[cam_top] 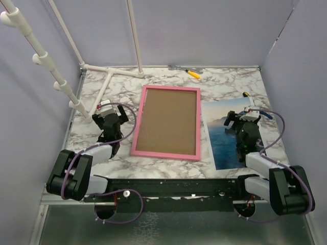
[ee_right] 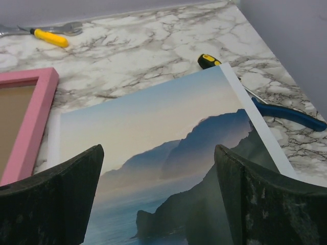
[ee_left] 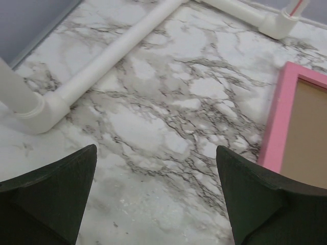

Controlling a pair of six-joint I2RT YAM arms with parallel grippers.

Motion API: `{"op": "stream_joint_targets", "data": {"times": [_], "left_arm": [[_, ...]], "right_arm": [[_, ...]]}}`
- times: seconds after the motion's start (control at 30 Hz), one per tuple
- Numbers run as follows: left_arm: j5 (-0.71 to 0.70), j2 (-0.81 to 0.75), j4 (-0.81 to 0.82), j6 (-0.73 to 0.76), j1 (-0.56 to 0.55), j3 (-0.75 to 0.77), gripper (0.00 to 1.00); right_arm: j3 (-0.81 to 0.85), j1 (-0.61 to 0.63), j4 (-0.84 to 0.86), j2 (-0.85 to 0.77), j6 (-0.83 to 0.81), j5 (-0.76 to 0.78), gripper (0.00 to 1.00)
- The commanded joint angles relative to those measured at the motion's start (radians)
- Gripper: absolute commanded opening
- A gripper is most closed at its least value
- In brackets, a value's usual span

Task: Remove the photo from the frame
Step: Reset both arms

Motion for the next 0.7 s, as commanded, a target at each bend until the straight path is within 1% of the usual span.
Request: {"op": "stream_joint_targets", "data": {"times": [0.0, 0.07, 0.1, 0.17, 0.23, 0.33, 0.37, 0.4, 0.43, 0.47, 0.5, 0.6, 0.67], "left_arm": [[-0.025, -0.005, 0.182, 0.094, 0.050, -0.055, 0.99], [-0.030, 0.019, 0.197, 0.113, 0.060, -0.061, 0.99], [-0.019, 0.030, 0.227, 0.127, 0.062, -0.071, 0.99], [-0.003, 0.035, 0.243, 0.157, 0.066, -0.076, 0.99], [0.004, 0.046, 0.302, 0.197, 0.067, -0.097, 0.99], [0.024, 0.101, 0.389, 0.241, 0.076, -0.116, 0.99], [0.036, 0.130, 0.435, 0.250, 0.082, -0.125, 0.99], [0.051, 0.157, 0.481, 0.256, 0.090, -0.135, 0.99], [0.066, 0.181, 0.513, 0.250, 0.101, -0.143, 0.99], [0.080, 0.198, 0.523, 0.245, 0.110, -0.144, 0.99], [0.094, 0.215, 0.527, 0.244, 0.114, -0.139, 0.99], [0.142, 0.273, 0.528, 0.241, 0.133, -0.114, 0.99], [0.161, 0.322, 0.540, 0.230, 0.148, -0.093, 0.99]], "right_arm": [[-0.028, -0.021, 0.255, 0.158, -0.093, -0.021, 0.92], [-0.032, -0.032, 0.371, 0.259, -0.097, -0.039, 0.92], [-0.028, -0.036, 0.415, 0.295, -0.106, -0.050, 0.89], [-0.011, -0.051, 0.431, 0.341, -0.085, -0.068, 0.88], [0.007, -0.065, 0.437, 0.394, -0.071, -0.071, 0.88], [-0.007, -0.079, 0.560, 0.487, -0.049, -0.058, 0.88], [-0.003, -0.081, 0.550, 0.480, -0.045, -0.059, 0.87], [0.008, -0.083, 0.493, 0.462, -0.034, -0.059, 0.87], [0.015, -0.087, 0.470, 0.462, -0.027, -0.057, 0.89], [0.013, -0.089, 0.499, 0.474, -0.031, -0.059, 0.98], [0.007, -0.090, 0.522, 0.481, -0.036, -0.059, 1.00], [0.014, -0.090, 0.488, 0.468, -0.027, -0.054, 1.00], [0.012, -0.090, 0.500, 0.474, -0.029, -0.054, 1.00]]}}
